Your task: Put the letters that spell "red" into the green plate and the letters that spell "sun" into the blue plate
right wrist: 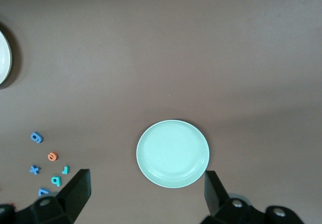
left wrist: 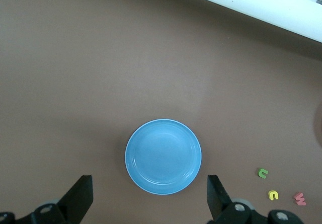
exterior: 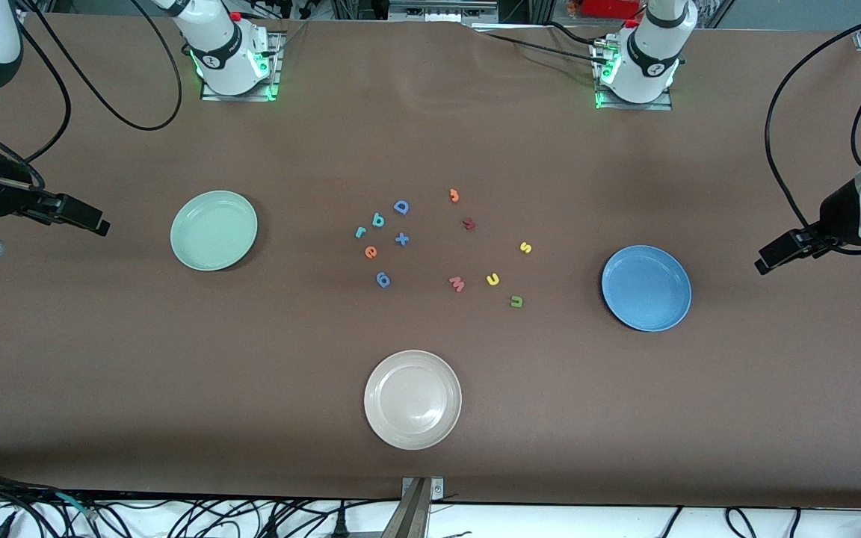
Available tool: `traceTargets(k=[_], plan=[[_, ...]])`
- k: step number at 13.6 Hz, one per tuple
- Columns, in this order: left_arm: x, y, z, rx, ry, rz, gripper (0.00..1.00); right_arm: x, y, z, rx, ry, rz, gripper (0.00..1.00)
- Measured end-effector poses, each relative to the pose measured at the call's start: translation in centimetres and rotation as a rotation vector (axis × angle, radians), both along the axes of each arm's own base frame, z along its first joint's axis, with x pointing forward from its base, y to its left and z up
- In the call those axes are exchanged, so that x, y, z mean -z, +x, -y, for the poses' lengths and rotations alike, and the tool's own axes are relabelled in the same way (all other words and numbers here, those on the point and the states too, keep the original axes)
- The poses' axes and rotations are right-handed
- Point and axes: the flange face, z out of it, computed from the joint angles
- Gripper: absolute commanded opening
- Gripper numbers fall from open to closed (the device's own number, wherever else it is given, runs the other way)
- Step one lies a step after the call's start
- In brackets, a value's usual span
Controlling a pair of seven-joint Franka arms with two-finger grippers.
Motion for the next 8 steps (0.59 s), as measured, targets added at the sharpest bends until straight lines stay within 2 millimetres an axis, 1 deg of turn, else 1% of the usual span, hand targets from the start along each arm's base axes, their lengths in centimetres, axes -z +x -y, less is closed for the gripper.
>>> traceTargets(k=[8], plan=[[0.0, 0.0, 0.0, 0.0, 0.0, 0.0, 1.0, -0.54, -0.36, -0.09, 0.0, 0.005, -0.001, 1.0]])
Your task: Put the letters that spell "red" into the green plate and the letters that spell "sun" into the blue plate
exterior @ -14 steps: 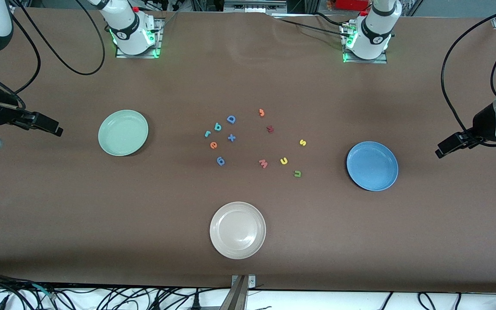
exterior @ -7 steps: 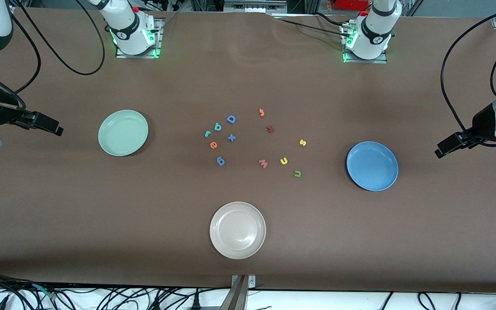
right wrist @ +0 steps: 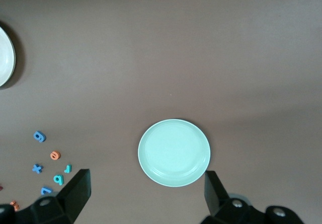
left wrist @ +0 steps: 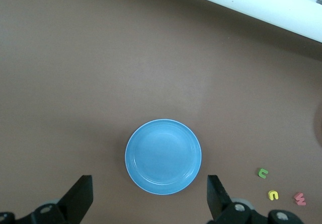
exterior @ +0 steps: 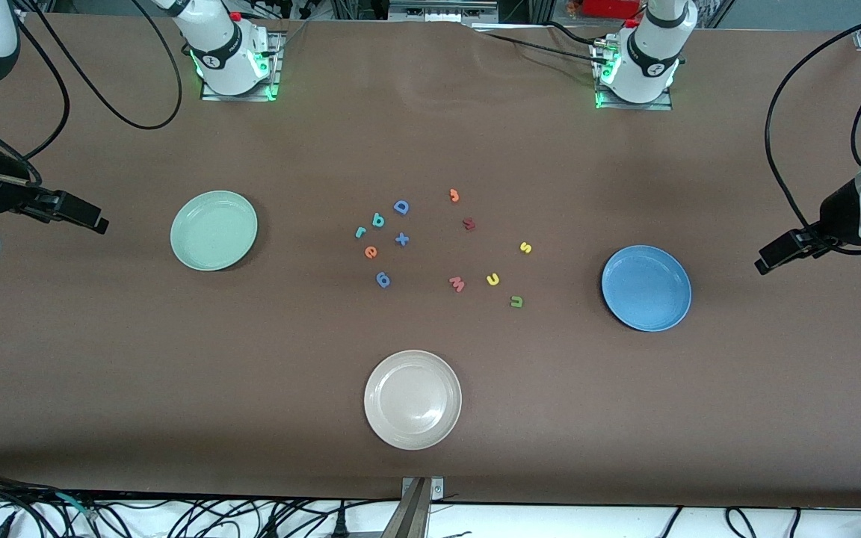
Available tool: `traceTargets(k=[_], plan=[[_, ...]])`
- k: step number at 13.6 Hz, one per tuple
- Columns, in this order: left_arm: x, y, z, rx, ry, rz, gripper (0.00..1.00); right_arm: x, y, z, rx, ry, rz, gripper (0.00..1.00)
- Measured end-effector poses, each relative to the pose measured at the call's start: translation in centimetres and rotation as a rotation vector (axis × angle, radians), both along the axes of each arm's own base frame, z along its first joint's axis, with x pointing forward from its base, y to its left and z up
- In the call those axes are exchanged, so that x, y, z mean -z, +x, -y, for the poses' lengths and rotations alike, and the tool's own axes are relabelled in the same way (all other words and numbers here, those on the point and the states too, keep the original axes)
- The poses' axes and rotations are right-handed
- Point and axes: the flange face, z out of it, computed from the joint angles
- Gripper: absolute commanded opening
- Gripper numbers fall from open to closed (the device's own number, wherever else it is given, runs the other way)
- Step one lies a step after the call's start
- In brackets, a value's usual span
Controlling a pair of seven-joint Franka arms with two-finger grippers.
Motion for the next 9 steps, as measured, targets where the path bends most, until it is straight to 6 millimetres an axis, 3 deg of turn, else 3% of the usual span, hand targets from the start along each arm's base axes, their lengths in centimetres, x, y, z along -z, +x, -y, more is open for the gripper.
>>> traceTargets(k=[9], plan=[[0.0, 0.0, -0.04, -0.001, 0.0, 0.0, 1.0, -0.47, -0.59, 0.16, 0.001, -0.003, -0.017, 1.0]])
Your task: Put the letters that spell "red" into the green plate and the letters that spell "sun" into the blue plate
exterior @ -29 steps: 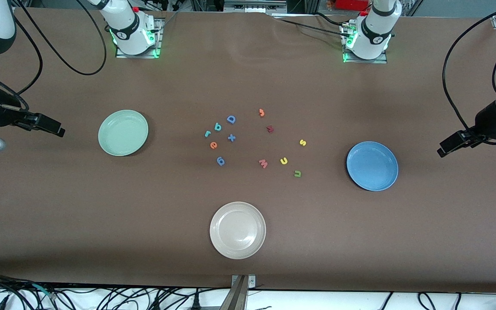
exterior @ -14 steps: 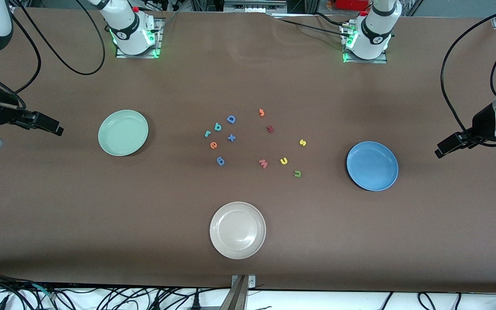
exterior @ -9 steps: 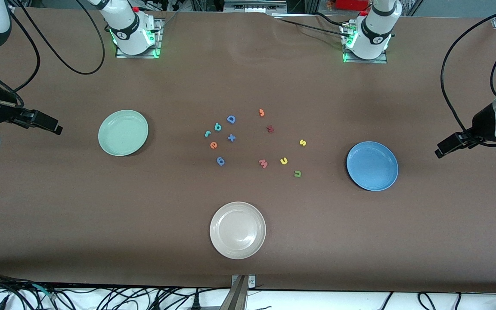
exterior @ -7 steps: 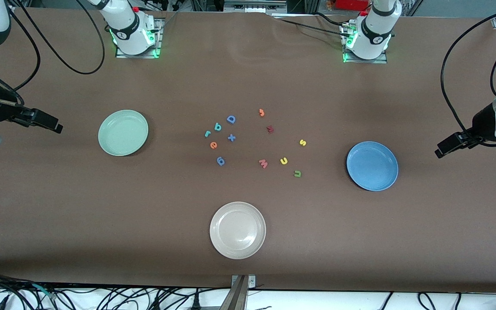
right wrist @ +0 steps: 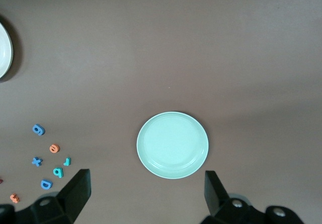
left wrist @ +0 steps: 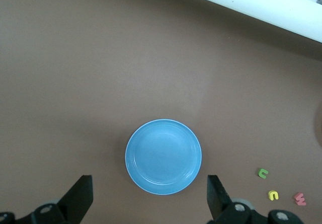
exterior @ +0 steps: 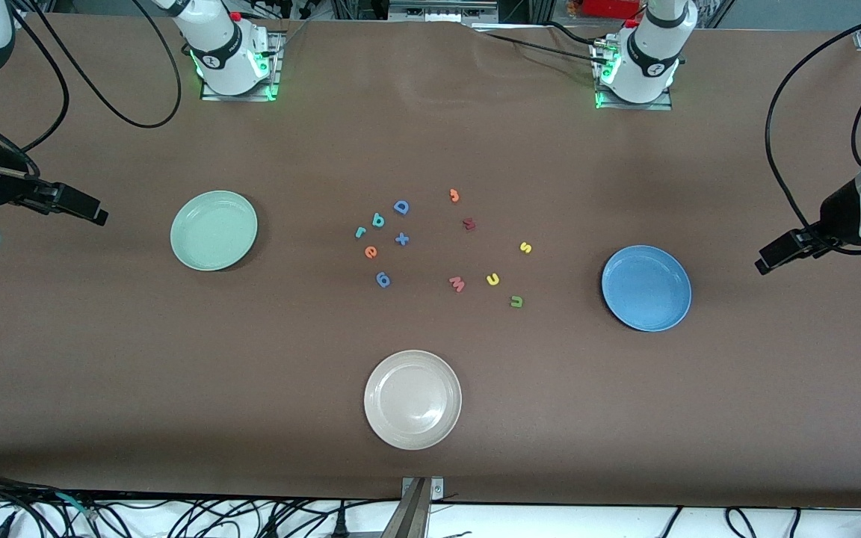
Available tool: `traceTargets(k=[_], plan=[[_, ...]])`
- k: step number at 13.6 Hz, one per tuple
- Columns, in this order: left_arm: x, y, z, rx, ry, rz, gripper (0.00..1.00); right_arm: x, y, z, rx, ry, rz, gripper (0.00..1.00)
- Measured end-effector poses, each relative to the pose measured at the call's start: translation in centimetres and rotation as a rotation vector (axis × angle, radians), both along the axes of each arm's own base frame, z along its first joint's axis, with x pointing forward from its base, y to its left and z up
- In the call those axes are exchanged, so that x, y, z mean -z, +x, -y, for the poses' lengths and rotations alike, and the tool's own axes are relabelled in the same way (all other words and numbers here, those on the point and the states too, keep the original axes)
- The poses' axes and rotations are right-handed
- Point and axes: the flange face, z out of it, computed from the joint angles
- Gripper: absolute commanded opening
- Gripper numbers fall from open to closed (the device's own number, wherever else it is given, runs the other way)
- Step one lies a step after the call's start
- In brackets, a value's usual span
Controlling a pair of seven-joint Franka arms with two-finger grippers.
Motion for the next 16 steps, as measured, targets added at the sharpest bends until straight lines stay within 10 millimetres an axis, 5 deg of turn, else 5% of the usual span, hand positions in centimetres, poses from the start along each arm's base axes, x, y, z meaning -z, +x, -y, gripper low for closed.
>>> traceTargets(k=[16], plan=[[0.0, 0.0, -0.2, -0.004, 0.0, 0.0, 1.0, 1.1, -0.7, 0.2, 0.039, -0.054, -0.05, 1.0]])
